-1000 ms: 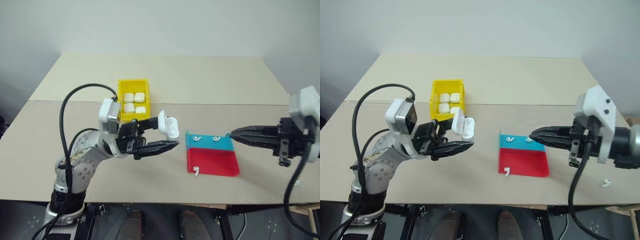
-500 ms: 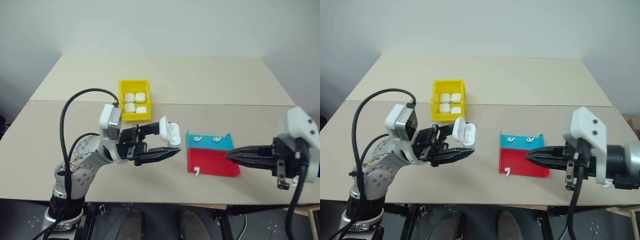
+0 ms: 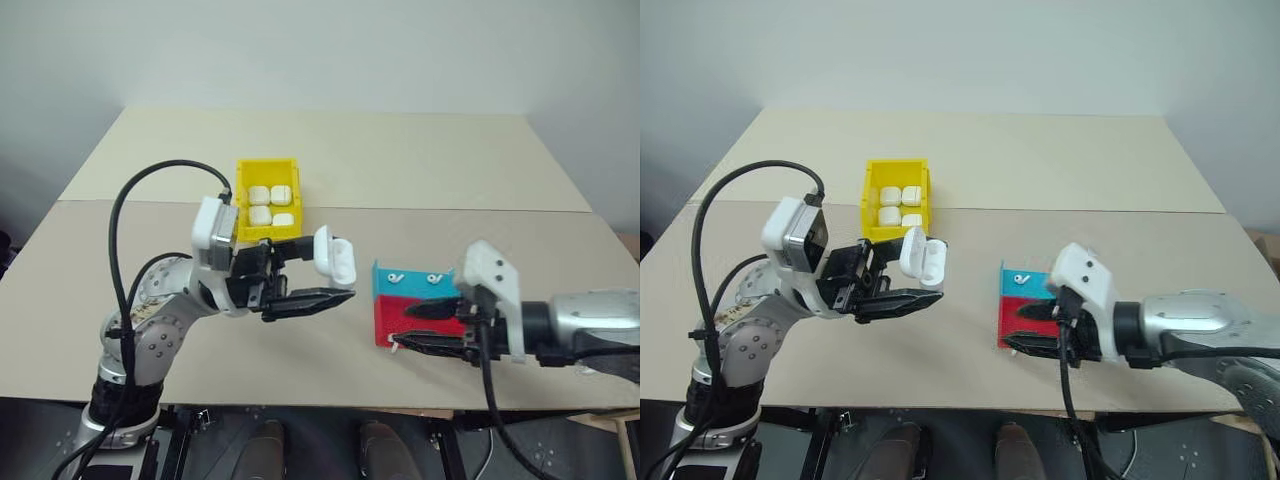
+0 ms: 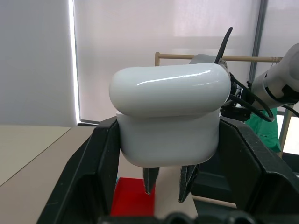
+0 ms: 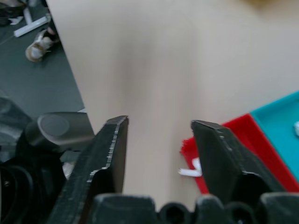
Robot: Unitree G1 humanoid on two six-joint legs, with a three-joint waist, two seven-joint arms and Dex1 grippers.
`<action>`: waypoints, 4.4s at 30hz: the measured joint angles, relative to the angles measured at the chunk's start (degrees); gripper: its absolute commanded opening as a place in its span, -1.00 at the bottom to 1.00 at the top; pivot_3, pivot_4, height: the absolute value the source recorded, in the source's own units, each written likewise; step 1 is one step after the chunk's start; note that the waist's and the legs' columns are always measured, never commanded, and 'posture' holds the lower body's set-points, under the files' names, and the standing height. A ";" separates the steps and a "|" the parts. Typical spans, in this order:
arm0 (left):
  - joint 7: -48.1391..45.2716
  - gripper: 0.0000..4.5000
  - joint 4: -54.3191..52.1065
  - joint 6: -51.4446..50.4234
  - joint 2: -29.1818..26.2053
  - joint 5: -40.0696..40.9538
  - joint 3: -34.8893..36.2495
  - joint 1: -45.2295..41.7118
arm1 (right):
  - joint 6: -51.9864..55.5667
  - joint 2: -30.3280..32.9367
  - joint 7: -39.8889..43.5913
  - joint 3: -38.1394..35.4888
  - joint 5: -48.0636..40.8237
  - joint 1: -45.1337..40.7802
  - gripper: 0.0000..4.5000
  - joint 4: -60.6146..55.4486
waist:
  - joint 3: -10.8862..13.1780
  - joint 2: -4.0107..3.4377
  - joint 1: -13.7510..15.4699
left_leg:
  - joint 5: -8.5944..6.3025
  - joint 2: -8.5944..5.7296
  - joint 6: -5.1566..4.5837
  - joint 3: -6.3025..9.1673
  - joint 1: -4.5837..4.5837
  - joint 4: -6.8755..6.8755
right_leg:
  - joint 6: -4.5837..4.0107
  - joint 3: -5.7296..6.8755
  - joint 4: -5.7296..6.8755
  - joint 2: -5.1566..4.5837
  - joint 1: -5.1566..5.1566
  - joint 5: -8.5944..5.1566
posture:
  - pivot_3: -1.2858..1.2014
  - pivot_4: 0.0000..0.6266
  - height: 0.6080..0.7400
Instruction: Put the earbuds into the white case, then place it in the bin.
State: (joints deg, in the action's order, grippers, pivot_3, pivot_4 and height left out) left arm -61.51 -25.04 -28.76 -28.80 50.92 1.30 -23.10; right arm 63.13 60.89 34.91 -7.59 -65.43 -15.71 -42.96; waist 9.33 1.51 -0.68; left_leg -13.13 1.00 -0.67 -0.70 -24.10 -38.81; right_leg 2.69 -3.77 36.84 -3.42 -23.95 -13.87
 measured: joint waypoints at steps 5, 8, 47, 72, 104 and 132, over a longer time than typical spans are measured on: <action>-0.59 0.24 0.15 0.11 -0.77 -0.24 0.07 -0.39 | 0.52 -3.33 0.19 6.81 1.67 -2.51 -0.98 2.94 | 0.00 0.00 -0.03 | 0.00 0.02 0.00 -0.01 0.00 0.00 | -0.01 0.02 0.02 0.02 -0.02 0.00 | 0.03 -0.52 1.00; -1.16 0.24 0.33 0.18 -1.17 -0.51 0.10 -0.55 | 0.53 -5.12 0.92 11.04 4.93 -3.51 -0.98 5.09 | 0.00 0.00 -0.04 | 0.00 0.01 0.00 0.00 -0.01 -0.01 | 0.00 0.00 0.03 0.01 -0.05 0.00 | 0.03 -0.52 1.00; -2.91 0.24 1.40 1.29 -1.58 -1.52 -0.01 -2.13 | 5.65 -3.57 9.72 25.74 30.41 -11.26 -0.98 16.33 | 0.00 0.00 -0.06 | 0.00 0.01 0.00 0.06 -0.07 -0.01 | -0.01 0.00 0.09 0.00 -0.14 0.00 | 0.03 -0.52 1.00; -1.49 0.24 -0.25 1.54 -2.28 -1.34 0.25 -0.14 | -1.89 5.96 17.95 27.41 37.50 -15.35 0.21 1.99 | 0.00 -0.01 -0.18 | 0.00 0.05 0.00 0.05 -0.04 -0.01 | -0.04 -0.03 0.08 -0.01 -0.17 0.00 | 0.03 -0.52 1.00; 1.38 0.24 -3.32 1.27 -1.81 -1.22 0.27 1.42 | 4.68 -4.01 17.40 47.49 53.24 -25.82 0.21 10.80 | 0.00 -0.02 -0.14 | 0.00 0.04 0.00 0.27 -0.02 -0.02 | -0.06 -0.01 0.15 0.00 -0.19 0.01 | 0.03 -0.52 1.00; 1.53 0.24 -3.33 2.35 -2.35 -1.26 0.27 1.75 | 1.18 -4.40 20.11 47.84 55.73 -25.52 -0.73 11.63 | -0.01 -0.03 -0.22 | 0.00 0.04 0.00 0.28 0.03 -0.02 | -0.06 -0.01 0.16 0.00 -0.15 0.01 | 0.03 -0.52 1.00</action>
State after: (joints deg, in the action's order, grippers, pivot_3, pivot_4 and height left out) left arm -59.98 -28.37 -26.41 -31.15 49.66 1.58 -21.35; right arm 64.31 56.49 55.02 40.25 -9.70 -41.23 -31.32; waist 9.32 1.48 -0.90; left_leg -13.12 1.04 -0.66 -0.42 -24.07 -38.83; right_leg 2.63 -3.77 37.00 -3.42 -24.09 -13.86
